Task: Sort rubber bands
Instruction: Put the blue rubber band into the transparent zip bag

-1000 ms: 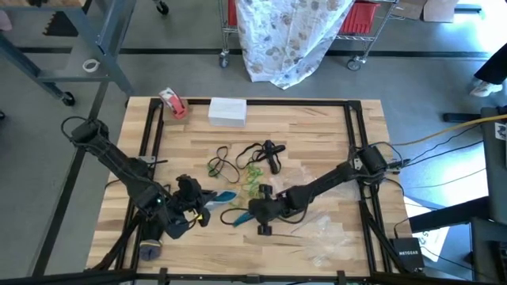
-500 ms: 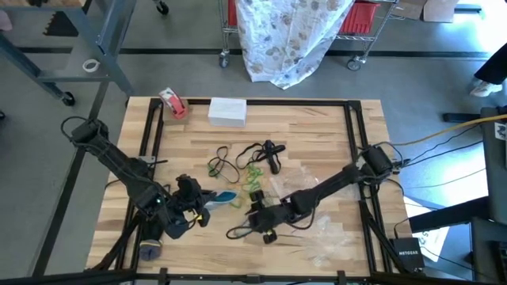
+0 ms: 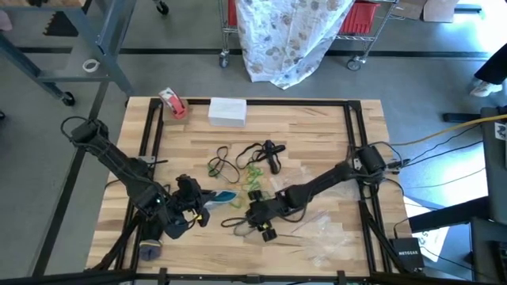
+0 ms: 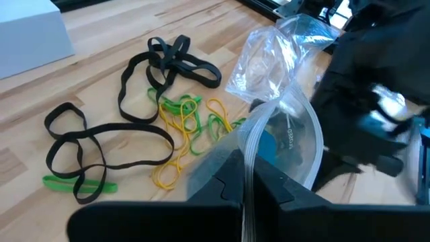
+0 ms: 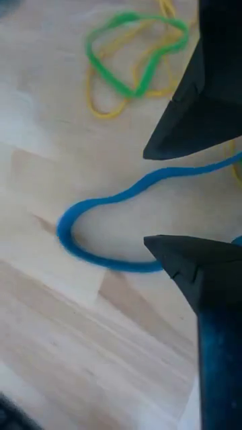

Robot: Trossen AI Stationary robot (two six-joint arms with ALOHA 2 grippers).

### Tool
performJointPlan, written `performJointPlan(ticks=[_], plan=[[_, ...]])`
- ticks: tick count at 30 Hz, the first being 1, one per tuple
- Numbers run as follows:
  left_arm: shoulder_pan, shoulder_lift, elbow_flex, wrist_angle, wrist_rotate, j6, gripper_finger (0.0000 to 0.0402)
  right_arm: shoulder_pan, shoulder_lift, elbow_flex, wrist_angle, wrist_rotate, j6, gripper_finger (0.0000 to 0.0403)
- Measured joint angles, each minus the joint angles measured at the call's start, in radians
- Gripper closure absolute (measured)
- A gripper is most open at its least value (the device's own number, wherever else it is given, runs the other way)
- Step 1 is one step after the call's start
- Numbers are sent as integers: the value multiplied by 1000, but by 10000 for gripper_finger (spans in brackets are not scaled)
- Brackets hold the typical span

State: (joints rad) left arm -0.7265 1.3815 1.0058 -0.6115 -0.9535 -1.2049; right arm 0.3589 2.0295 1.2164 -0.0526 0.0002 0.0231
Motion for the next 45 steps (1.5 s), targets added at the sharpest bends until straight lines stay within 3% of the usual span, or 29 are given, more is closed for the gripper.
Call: performJointPlan(ticks=[8,11,24,35,41,45], plan=[[0,0,0,-2,0,0,401,-69,20,0,-15,-282,139,216],[0,0,0,-4,0,0,402,-56,20,0,-32,-308,130,216],[0,0,0,-5,0,0,402,24,20,0,-27,-164,9,216],[0,1,0,-5,0,0,401,71,26,1,-48,71,-189,217],[2,2,0,-5,0,7,402,58,49,2,-11,61,-123,224],[2,2,0,-5,0,2,401,40,72,4,12,-11,-72,274]])
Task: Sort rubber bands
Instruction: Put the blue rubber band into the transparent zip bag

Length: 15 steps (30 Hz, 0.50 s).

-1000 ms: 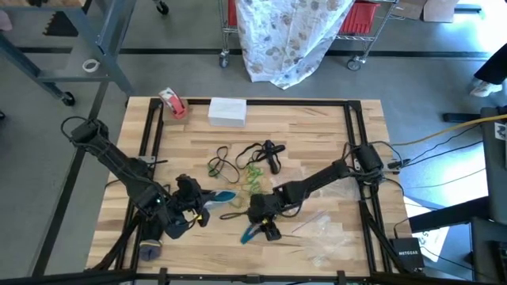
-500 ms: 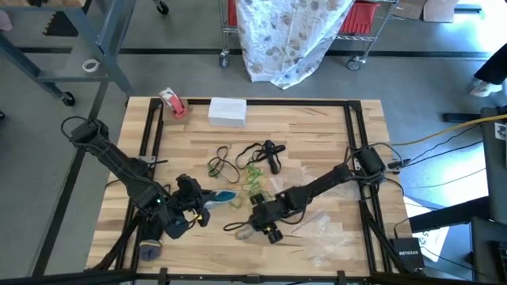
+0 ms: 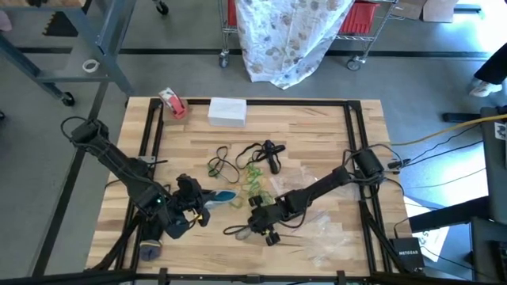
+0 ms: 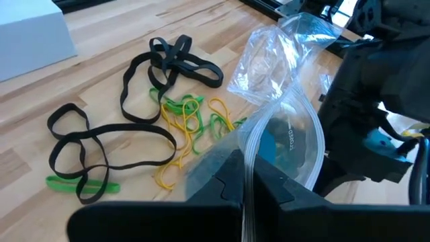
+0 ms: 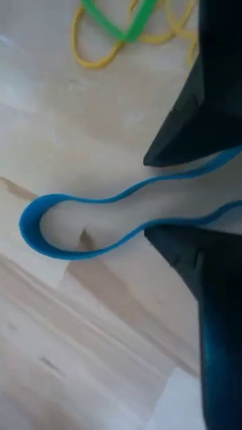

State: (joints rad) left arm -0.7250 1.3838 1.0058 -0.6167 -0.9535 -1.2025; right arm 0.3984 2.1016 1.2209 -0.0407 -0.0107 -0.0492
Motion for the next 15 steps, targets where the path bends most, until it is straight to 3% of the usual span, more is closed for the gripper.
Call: performJointPlan(ticks=[6,15], plan=[[0,0,0,8,0,-2,401,2,6,-2,50,-9,-9,390],[-7,1,0,9,0,-24,401,12,-65,-11,-37,93,-3,399]])
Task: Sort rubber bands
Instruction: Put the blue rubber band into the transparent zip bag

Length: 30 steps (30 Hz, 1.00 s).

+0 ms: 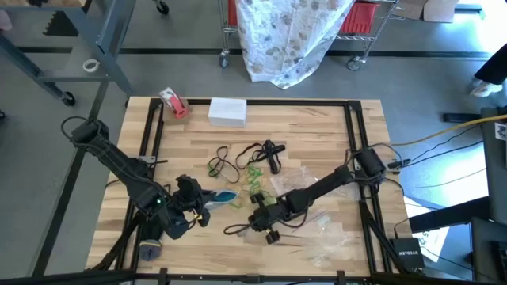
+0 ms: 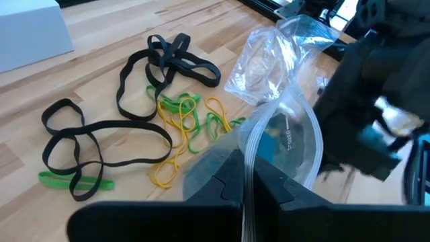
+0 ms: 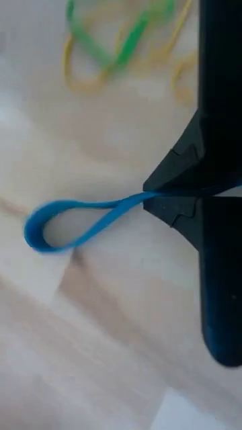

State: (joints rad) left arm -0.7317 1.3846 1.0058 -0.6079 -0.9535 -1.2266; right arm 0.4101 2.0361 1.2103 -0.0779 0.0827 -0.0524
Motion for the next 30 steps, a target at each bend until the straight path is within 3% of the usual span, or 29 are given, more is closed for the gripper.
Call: performJointPlan(ticks=[7,13,19,30], plan=[[-7,7,0,8,0,0,401,2,-207,3,-77,138,17,401],[-6,70,0,86,0,8,402,1,-332,6,105,230,-1,401],[-5,106,0,187,0,31,402,-5,-321,6,393,215,-90,401],[3,106,0,378,-26,167,401,-26,-230,5,717,132,-103,402]])
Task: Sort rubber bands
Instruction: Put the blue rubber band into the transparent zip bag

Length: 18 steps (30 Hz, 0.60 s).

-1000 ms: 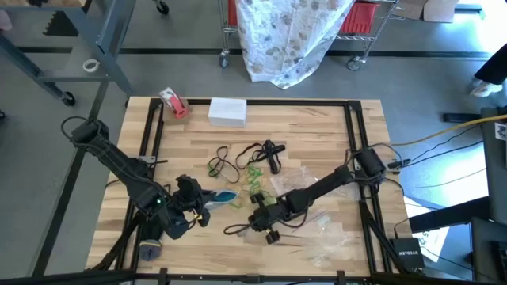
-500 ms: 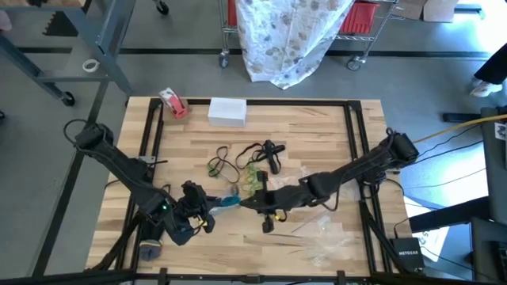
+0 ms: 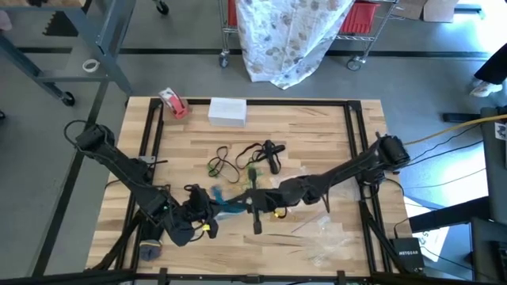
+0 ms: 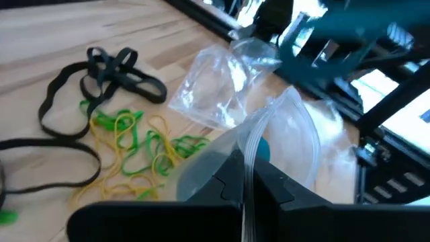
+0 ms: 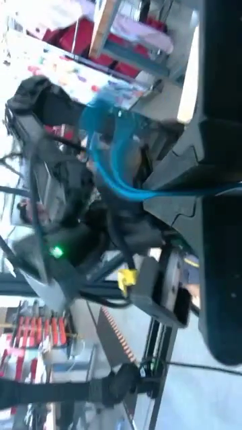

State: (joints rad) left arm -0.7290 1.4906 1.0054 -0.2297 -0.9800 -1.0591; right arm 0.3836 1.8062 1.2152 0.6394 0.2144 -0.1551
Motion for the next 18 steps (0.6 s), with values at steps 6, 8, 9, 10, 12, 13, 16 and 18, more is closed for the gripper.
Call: performJointPlan(ticks=[6,8,9,10,12,13,16,18], plan=[[5,0,0,49,-12,23,401,2,34,0,21,-8,0,402],[5,0,0,67,-18,23,401,2,45,0,19,-9,0,402],[6,0,0,73,-20,22,401,2,46,0,13,-9,0,402],[6,0,0,79,-22,22,401,2,46,0,10,-9,0,402],[6,0,0,103,-22,25,401,2,46,0,1,-8,0,402],[6,0,0,119,-22,34,402,2,45,0,-14,-8,0,402],[5,0,0,166,-22,72,401,2,45,0,-95,10,-16,402],[3,-5,-1,173,-22,94,402,3,43,2,-151,22,-24,402]])
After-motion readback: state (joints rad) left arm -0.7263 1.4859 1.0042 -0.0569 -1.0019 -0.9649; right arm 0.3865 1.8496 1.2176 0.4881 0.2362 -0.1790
